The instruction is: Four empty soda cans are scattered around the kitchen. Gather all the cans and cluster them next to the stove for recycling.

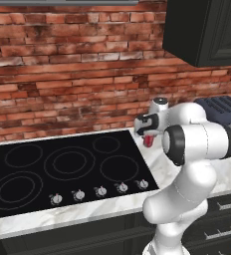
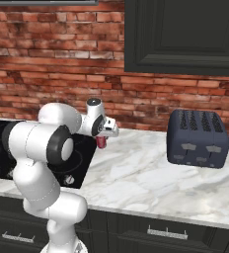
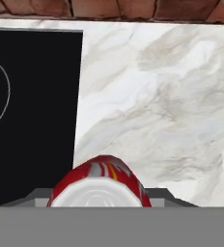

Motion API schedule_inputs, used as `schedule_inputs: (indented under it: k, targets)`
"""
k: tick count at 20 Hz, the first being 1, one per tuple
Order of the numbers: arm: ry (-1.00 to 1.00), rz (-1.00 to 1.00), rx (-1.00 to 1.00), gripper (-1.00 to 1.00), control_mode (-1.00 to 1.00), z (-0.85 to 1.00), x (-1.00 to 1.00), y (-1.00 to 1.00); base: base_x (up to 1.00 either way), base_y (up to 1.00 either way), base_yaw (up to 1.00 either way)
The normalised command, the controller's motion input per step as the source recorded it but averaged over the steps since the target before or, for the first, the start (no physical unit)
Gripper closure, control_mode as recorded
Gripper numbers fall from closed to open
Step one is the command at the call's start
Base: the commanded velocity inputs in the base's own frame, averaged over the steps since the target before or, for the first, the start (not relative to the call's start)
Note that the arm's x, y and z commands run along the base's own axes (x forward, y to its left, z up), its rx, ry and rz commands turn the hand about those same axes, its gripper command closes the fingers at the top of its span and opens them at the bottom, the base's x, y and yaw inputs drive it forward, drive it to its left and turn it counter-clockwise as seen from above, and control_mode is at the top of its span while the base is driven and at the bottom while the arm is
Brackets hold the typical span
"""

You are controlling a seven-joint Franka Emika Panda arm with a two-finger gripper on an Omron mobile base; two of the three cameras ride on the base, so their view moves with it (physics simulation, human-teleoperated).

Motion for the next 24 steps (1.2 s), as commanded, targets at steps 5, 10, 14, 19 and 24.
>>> schedule_inputs:
  k: [5,10,14,19,24]
  targets:
    - [0.01,0.0,0.0,1.0,-1.0,-0.29,0.13,0.0,0.0,0.0,0.0]
    - [0.01,0.0,0.0,-1.0,-1.0,-0.18,0.04,0.0,0.0,0.0,0.0]
    - [0.0,0.0,0.0,-1.0,-1.0,0.0,0.0,0.0,0.0,0.0,0.0]
    - [0.0,0.0,0.0,-1.0,-1.0,0.0,0.0,0.0,0.0,0.0,0.0]
    - [-0.05,0.0,0.0,-1.0,-1.0,0.26,0.0,-0.02,0.0,0.0,0.0]
